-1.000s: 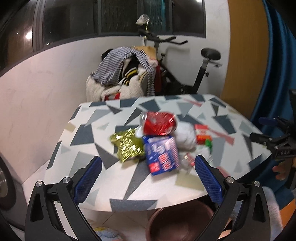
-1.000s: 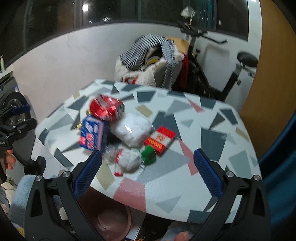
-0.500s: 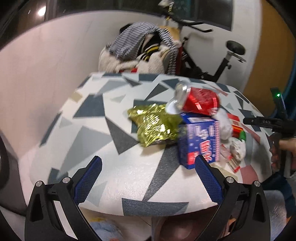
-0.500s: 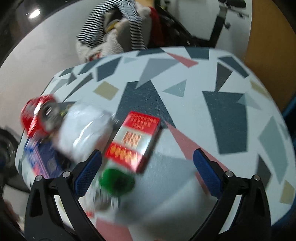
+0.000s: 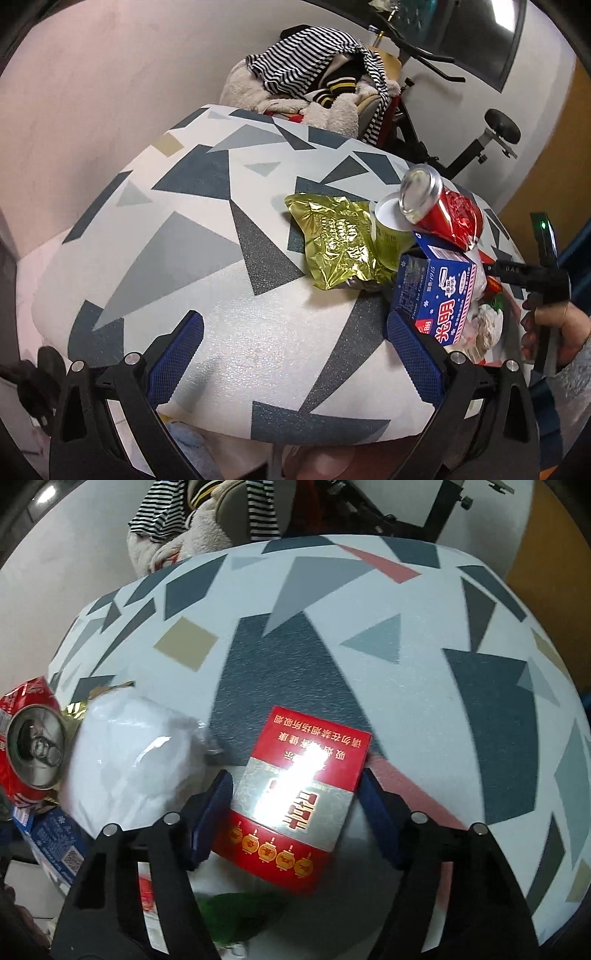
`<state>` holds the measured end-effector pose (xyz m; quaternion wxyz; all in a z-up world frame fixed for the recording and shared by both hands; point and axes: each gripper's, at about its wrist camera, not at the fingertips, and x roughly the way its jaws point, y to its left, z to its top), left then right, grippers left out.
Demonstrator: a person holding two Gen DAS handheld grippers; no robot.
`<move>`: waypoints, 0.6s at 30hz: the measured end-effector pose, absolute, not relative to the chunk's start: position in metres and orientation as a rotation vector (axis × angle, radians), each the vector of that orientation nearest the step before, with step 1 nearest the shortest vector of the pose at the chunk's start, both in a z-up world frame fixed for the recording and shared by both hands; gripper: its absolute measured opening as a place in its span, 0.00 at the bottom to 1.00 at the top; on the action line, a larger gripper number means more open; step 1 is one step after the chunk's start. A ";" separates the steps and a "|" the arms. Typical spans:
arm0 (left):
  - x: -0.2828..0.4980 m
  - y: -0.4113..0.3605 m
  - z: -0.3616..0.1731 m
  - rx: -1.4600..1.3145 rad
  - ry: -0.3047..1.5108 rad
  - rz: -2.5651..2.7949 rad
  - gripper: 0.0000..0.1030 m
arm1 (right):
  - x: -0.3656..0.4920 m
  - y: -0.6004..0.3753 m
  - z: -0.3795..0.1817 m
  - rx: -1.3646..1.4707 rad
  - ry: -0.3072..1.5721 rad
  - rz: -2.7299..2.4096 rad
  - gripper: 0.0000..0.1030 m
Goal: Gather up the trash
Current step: 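Grasp the gold foil bag with the left tool while the right tool grasps the red cigarette box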
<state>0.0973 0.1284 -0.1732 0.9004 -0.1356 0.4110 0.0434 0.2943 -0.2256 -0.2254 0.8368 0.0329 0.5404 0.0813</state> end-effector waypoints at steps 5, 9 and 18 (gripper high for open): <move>0.106 0.137 -0.180 -0.399 0.870 0.054 0.87 | 0.297 -0.225 -0.228 0.008 1.124 0.157 0.68; 0.119 0.152 -0.188 -0.560 0.891 0.027 0.71 | 0.296 -0.226 -0.227 0.007 1.100 0.197 0.64; 0.185 0.133 -0.203 -0.486 0.962 -0.013 0.82 | 0.269 -0.254 -0.206 0.123 1.007 0.230 0.63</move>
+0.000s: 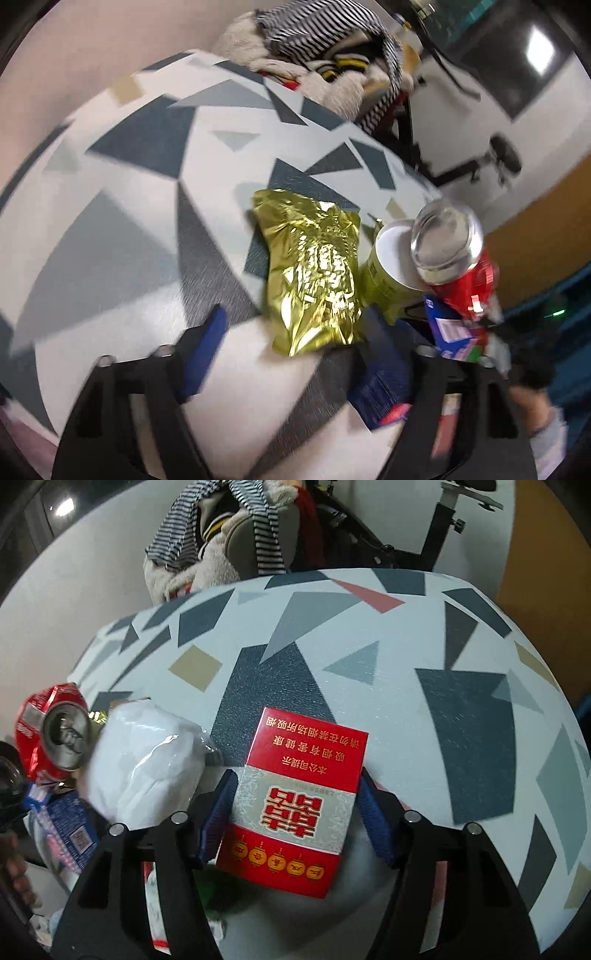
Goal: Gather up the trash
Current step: 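Grasp the gold foil bag with the left tool while the right tool grasps the red cigarette box, then lift both held items and carry them down toward the brown bin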
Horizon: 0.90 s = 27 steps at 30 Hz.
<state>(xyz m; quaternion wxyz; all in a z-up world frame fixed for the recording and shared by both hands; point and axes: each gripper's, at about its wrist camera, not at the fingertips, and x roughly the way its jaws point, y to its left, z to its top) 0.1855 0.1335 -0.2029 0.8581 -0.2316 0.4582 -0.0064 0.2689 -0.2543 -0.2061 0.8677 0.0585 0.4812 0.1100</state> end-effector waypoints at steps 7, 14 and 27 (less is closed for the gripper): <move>0.224 0.116 -0.215 -0.340 1.005 0.015 0.82 | 0.254 -0.282 -0.194 0.150 0.972 0.214 0.62; 0.234 0.114 -0.219 -0.324 1.023 -0.012 0.56 | 0.244 -0.290 -0.187 0.128 0.959 0.212 0.62; 0.206 0.145 -0.179 -0.333 0.941 0.094 0.55 | 0.216 -0.276 -0.169 0.103 0.919 0.246 0.62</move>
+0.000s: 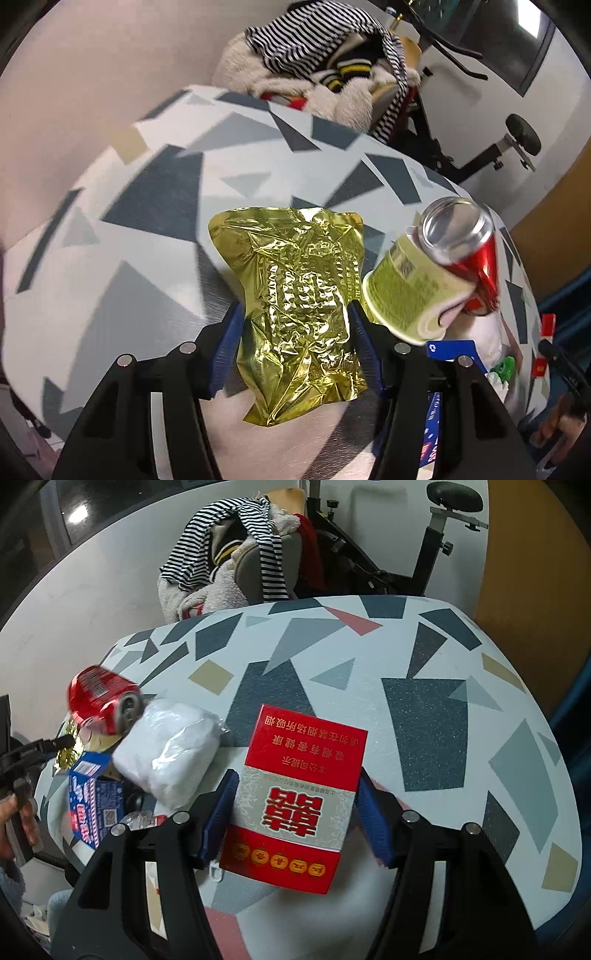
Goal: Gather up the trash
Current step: 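Lift both held items and carry them down toward the brown bin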
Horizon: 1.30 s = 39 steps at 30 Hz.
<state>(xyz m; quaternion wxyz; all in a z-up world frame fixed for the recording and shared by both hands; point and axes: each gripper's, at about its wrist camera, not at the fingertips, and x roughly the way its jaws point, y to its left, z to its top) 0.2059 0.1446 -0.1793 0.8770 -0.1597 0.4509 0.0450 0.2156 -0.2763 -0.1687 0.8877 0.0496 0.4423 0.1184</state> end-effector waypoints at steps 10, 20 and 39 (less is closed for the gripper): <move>0.188 0.155 -0.153 -0.261 0.874 0.168 0.55 | 0.189 -0.281 -0.158 0.112 0.900 0.251 0.61; 0.169 0.154 -0.141 -0.270 0.840 0.096 0.55 | 0.179 -0.285 -0.159 0.129 0.897 0.260 0.61; 0.143 0.146 -0.160 -0.291 0.864 0.044 0.55 | 0.169 -0.265 -0.165 0.119 0.905 0.309 0.61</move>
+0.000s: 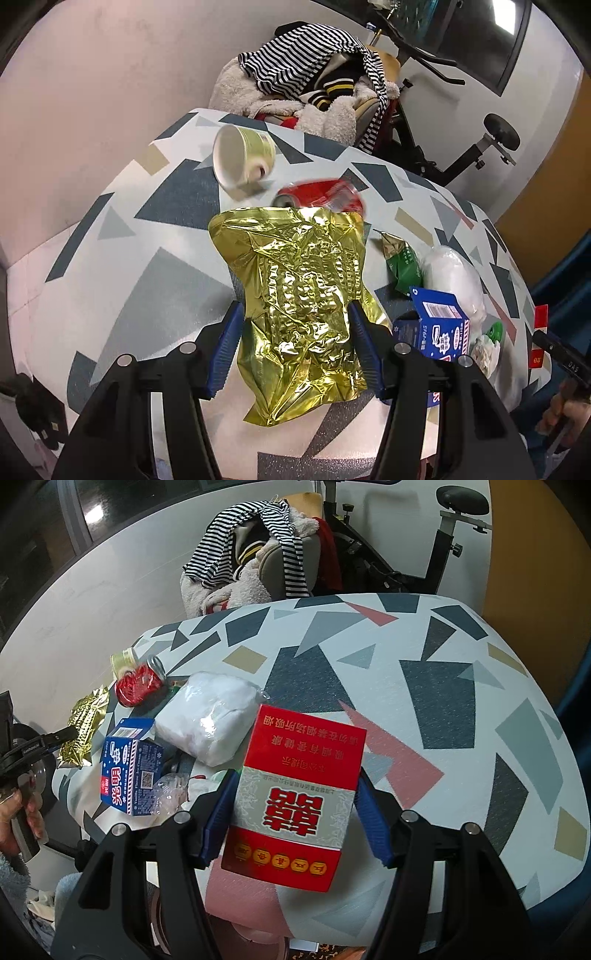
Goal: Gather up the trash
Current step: 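Lift both held items and carry them down toward the brown bin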
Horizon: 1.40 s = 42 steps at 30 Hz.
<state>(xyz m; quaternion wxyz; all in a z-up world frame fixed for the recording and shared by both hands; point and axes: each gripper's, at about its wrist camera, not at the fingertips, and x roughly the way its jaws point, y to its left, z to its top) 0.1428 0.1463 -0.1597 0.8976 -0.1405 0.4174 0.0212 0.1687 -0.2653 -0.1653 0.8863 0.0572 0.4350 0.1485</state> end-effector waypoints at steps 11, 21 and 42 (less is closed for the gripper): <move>0.136 0.149 -0.161 -0.312 0.853 0.023 0.55 | 0.168 -0.258 -0.169 0.114 0.915 0.321 0.61; 0.088 0.118 -0.143 -0.274 0.791 -0.074 0.55 | 0.143 -0.254 -0.162 0.132 0.884 0.362 0.61; -0.042 -0.008 -0.247 0.047 0.893 -0.387 0.55 | 0.016 -0.244 -0.217 0.161 0.868 0.456 0.61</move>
